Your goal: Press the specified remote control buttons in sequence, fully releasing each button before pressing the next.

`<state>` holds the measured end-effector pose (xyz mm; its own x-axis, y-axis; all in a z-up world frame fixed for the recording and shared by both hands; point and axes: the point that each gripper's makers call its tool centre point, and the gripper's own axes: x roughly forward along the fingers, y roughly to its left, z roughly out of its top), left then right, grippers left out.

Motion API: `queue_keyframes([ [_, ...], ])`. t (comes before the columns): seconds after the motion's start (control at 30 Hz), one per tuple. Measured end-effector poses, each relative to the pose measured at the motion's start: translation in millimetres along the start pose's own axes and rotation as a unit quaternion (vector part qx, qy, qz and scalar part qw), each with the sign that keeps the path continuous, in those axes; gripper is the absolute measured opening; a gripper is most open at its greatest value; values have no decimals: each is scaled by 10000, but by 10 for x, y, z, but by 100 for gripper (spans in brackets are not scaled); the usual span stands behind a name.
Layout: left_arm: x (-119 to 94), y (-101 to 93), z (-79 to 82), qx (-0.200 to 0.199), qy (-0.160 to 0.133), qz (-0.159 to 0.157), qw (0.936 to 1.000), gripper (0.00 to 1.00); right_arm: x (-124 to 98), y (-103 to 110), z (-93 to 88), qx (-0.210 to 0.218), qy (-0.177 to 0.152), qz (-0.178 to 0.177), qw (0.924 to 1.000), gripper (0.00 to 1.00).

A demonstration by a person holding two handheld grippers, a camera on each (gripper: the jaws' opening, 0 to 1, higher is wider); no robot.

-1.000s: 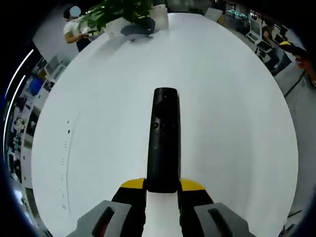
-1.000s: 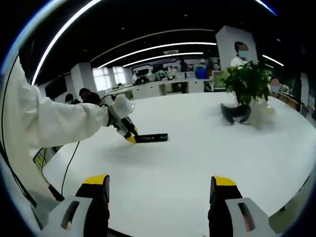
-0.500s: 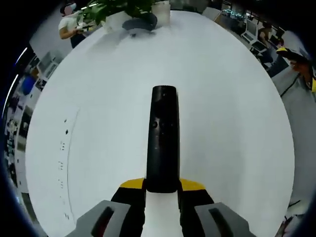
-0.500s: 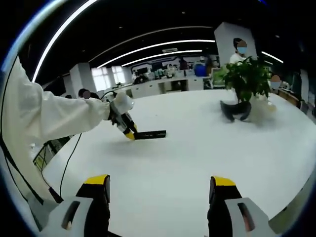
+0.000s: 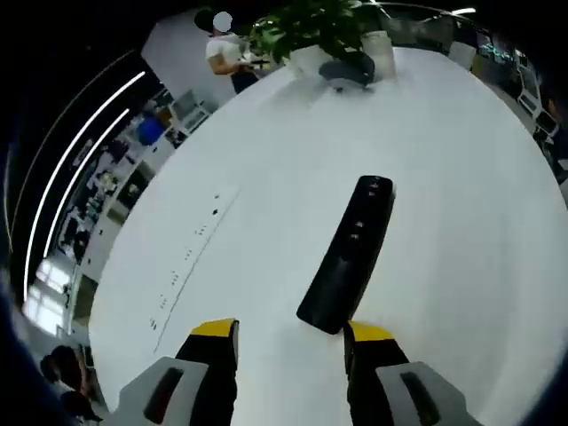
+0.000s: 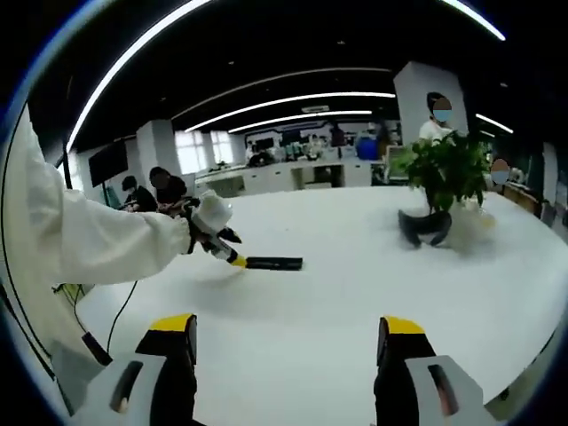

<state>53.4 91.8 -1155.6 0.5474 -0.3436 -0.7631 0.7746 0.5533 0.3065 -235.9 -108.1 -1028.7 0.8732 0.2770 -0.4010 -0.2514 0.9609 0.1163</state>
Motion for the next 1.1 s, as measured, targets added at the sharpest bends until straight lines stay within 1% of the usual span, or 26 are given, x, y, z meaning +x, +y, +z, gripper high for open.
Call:
queue_keyframes([
  [0.03, -84, -3, 34, -235, -189, 43, 9995, 54, -13, -8, 22, -32, -28, -7, 10000, 83],
  [0.1, -222, -36, 44, -595, -387, 41, 9975, 56, -43, -16, 59, -65, -73, -2, 10000, 84],
  [0.13, -283, -57, 47, -699, -478, 40, 9964, 57, -55, -15, 80, -66, -106, 10, 9999, 84],
  [0.17, -346, -93, 57, -783, -578, 5, 9953, 60, -64, -12, 92, -67, -131, 18, 9999, 85],
  [0.2, -444, -148, 69, -911, -747, -60, 9930, 63, -71, 0, 102, -82, -166, 46, 9998, 86],
  [0.23, -512, -179, 80, -1006, -892, -93, 9909, 69, -74, 5, 105, -100, -180, 59, 9998, 88],
  [0.27, -619, -211, 75, -1214, -1063, -76, 9869, 76, -77, 7, 106, -107, -184, 63, 9998, 88],
  [0.3, -656, -228, 74, -1266, -1109, -84, 9857, 79, -88, 7, 109, -98, -198, 63, 9997, 88],
  [0.37, -849, -267, 41, -1549, -1351, 24, 9786, 81, -107, 14, 150, -9, -334, 100, 9994, 90],
  [0.4, -962, -288, 9, -1681, -1474, 104, 9746, 82, -111, 16, 159, -12, -358, 111, 9993, 91],
  [0.43, -1035, -310, -19, -1757, -1532, 126, 9724, 84, -114, 19, 164, -48, -370, 110, 9992, 92],
  [0.47, -1134, -339, -49, -1889, -1628, 154, 9683, 86, -115, 20, 174, -109, -393, 106, 9991, 92],
  [0.53, -1312, -389, -92, -1981, -1825, 213, 9628, 89, -112, 33, 173, -112, -379, 171, 9991, 95],
  [0.6, -1437, -422, -168, -2062, -1856, 302, 9603, 90, -109, 78, 159, 20, -344, 362, 9987, 98],
  [0.63, -1522, -435, -220, -2106, -1914, 404, 9578, 90, -112, 94, 148, 138, -325, 443, 9984, 99],
  [0.67, -1580, -440, -254, -2199, -1978, 480, 9540, 90, -117, 86, 144, 139, -327, 434, 9984, 99],
  [0.7, -1659, -487, -297, -2373, -2066, 465, 9481, 91, -126, 81, 142, 85, -345, 386, 9986, 99],
  [0.73, -1714, -527, -332, -2487, -2095, 438, 9446, 93, -141, 72, 139, 1, -368, 343, 9987, 99],
  [0.77, -1800, -556, -375, -2563, -2173, 505, 9405, 94, -159, 64, 144, -97, -423, 293, 9986, 99],
  [0.8, -1833, -570, -393, -2557, -2193, 525, 9401, 95, -168, 69, 139, -118, -440, 286, 9986, 99],
  [0.83, -1915, -617, -439, -2558, -2227, 570, 9390, 96, -175, 73, 132, -115, -445, 289, 9985, 99],
  [0.87, -1998, -649, -484, -2620, -2262, 661, 9359, 97, -180, 75, 123, -104, -446, 303, 9985, 99],
  [0.97, -2199, -771, -551, -2766, -2407, 743, 9274, 99, -194, 88, 79, -101, -404, 321, 9986, 99],
  [1.03, -2306, -885, -610, -2779, -2460, 763, 9254, 99, -217, 92, 56, -169, -409, 301, 9986, 99],
  [1.07, -2336, -926, -632, -2737, -2481, 787, 9259, 99, -226, 90, 47, -195, -411, 293, 9985, 99],
  [1.1, -2366, -977, -695, -2663, -2406, 839, 9296, 99, -235, 85, 39, -213, -411, 278, 9985, 99],
])
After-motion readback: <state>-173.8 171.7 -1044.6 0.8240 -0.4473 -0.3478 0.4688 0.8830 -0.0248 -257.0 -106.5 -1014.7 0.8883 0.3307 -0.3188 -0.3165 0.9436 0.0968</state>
